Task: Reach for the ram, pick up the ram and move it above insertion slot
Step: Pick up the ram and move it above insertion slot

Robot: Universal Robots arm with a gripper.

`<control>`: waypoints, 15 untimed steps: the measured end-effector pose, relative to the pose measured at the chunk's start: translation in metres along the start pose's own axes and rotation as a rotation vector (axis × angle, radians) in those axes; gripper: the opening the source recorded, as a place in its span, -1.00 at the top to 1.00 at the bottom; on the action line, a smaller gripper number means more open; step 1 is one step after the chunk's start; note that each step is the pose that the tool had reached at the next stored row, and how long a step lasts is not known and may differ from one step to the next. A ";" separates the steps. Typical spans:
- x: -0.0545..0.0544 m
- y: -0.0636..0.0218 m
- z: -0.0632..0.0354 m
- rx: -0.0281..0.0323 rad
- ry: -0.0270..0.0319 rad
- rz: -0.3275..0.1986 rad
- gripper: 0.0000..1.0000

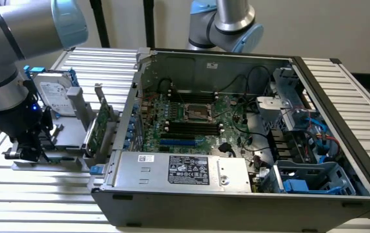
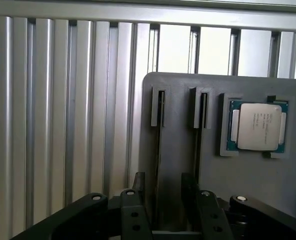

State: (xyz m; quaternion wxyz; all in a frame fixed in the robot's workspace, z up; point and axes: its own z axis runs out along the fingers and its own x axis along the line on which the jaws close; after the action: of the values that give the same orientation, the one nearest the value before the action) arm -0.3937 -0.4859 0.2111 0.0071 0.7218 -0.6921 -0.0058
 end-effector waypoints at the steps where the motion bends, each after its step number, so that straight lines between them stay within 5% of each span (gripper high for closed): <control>1: 0.001 0.0000 0.0012 0.0001 -0.0002 0.002 0.15; 15: 0.006 -0.0006 0.0147 0.0000 -0.0007 0.018 0.15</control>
State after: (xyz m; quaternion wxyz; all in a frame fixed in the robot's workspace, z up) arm -0.3932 -0.4922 0.1965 0.0069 0.7156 -0.6985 -0.0060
